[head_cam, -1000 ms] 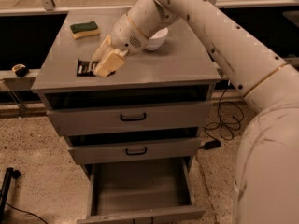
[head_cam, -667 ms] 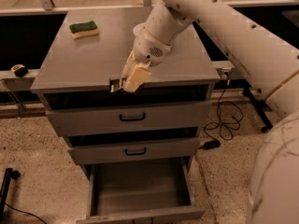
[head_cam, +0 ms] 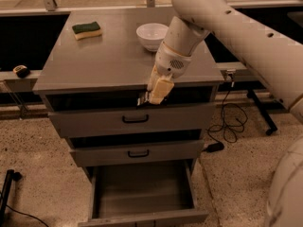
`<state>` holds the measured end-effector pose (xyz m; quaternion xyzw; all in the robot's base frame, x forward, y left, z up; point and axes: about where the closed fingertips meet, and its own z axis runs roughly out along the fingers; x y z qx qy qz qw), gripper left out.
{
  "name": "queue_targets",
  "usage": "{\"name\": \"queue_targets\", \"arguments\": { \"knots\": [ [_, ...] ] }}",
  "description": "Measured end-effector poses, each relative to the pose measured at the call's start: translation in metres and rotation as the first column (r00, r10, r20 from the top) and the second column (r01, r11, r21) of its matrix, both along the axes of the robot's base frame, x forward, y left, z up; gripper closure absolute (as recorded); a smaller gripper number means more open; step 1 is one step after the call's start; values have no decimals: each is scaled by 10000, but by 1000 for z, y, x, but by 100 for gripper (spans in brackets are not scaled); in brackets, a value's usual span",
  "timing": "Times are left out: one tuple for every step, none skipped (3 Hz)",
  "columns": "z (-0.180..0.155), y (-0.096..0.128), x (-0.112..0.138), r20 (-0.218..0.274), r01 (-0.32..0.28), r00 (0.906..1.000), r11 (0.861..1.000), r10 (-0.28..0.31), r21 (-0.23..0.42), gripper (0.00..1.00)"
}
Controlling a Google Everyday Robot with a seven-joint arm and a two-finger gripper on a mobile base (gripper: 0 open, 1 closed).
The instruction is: Place rxbar chocolate into bottom drawer
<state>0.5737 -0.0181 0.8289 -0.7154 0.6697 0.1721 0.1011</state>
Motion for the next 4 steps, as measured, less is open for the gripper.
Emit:
{"name": "queue_targets", "arguments": {
  "knots": [
    [-10,7,6,375,224,9990,9997,-228,108,100],
    [-26,6,-1,1433,-102,9897,9995,60,288,100],
    [-82,-17,-24,2124,-598,9761,9963,452,625,100],
    [-126,-45,-21,2844,-687,9586,9801,132,1863,100]
  ]
}}
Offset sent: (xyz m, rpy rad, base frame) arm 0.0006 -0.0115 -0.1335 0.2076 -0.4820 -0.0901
